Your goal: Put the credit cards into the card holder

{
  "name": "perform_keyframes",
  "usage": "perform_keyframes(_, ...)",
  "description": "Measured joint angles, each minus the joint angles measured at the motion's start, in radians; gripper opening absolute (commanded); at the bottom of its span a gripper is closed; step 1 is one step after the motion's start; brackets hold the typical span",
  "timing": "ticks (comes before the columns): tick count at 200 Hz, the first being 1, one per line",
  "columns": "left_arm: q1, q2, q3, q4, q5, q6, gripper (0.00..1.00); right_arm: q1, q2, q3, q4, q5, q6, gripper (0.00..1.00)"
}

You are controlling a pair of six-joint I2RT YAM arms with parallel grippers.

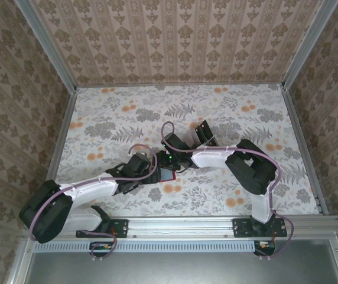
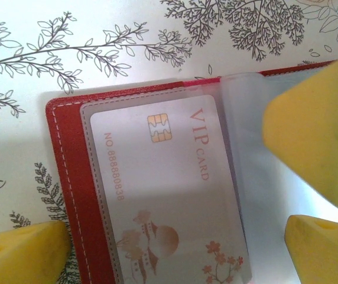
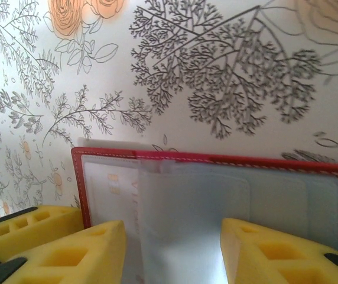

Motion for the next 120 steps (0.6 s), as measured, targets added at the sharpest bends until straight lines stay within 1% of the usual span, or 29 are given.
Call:
perform_keyframes(75, -0.005, 0.008, 0.000, 0.000, -0.012, -0.001, 0.97, -0.006, -0.051, -0.066, 0.005, 0.037, 0.004, 0.48)
perform_keyframes(120, -0.005, 0.001, 0.001, 0.000, -0.007, -0.001, 1.00, -0.006, -0.053, -0.068, 0.005, 0.038, 0.004, 0.47)
